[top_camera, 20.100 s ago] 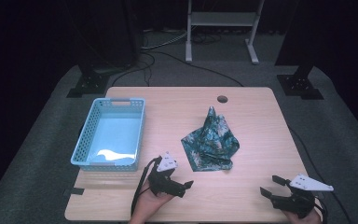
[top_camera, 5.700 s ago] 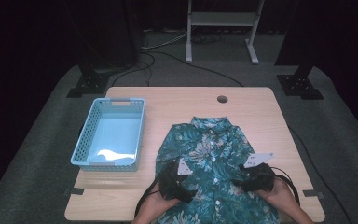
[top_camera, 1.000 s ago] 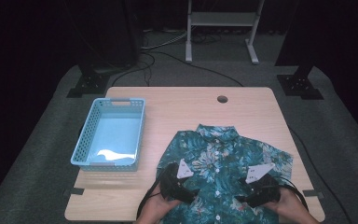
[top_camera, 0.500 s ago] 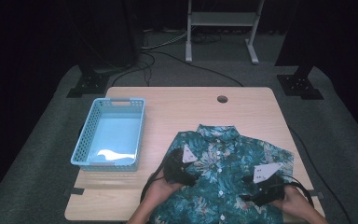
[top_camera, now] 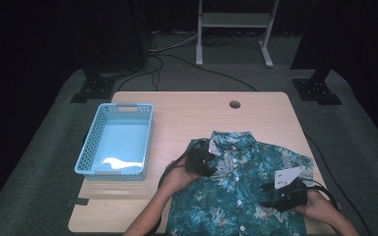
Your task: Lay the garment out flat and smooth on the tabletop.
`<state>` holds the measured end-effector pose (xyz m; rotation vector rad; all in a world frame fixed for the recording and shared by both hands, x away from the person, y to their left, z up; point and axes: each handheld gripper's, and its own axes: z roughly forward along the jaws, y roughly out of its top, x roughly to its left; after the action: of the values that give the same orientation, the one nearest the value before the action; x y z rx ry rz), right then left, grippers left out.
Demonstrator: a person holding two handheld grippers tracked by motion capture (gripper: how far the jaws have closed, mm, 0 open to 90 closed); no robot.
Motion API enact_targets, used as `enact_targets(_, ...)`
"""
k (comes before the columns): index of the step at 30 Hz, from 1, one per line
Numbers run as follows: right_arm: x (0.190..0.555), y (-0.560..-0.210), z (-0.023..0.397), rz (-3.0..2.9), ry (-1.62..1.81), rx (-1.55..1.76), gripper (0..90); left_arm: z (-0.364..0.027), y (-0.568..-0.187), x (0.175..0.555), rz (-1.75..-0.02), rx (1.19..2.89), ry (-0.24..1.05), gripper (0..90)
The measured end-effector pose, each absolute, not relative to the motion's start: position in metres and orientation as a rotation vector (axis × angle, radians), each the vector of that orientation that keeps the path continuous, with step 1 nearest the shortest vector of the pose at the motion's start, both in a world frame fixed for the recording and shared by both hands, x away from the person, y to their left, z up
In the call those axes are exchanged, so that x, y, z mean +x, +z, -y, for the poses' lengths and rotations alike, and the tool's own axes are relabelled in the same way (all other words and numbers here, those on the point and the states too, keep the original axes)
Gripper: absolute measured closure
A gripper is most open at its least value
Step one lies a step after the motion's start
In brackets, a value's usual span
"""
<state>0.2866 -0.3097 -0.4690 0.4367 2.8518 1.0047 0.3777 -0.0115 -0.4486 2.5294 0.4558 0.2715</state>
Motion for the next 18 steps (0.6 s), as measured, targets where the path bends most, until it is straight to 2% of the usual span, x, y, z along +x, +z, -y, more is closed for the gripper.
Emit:
enact_targets(4, 0.287, -0.470, 0.313, -2.841, 1.032, 0.441, 41.5, 0.014, -0.453, 0.390, -0.463, 2.569, 0.232, 61.9)
enact_targets(10, 0.287, -0.471, 0.315, -2.835, 1.046, 0.443, 41.9, 0.008, -0.454, 0.397, -0.481, 2.541, 0.164, 70.3)
enact_targets(14, 0.287, -0.471, 0.315, -2.833, 1.054, 0.450, 42.0, 0.003, -0.453, 0.401, -0.504, 2.526, 0.122, 81.0)
enact_targets(15, 0.287, -0.471, 0.315, -2.832, 1.052, 0.451, 42.1, 0.002, -0.452, 0.401, -0.507, 2.524, 0.130, 85.2)
enact_targets(18, 0.287, -0.471, 0.315, -2.831, 1.049, 0.453, 42.1, -0.002, -0.449, 0.399, -0.512, 2.524, 0.166, 87.6)
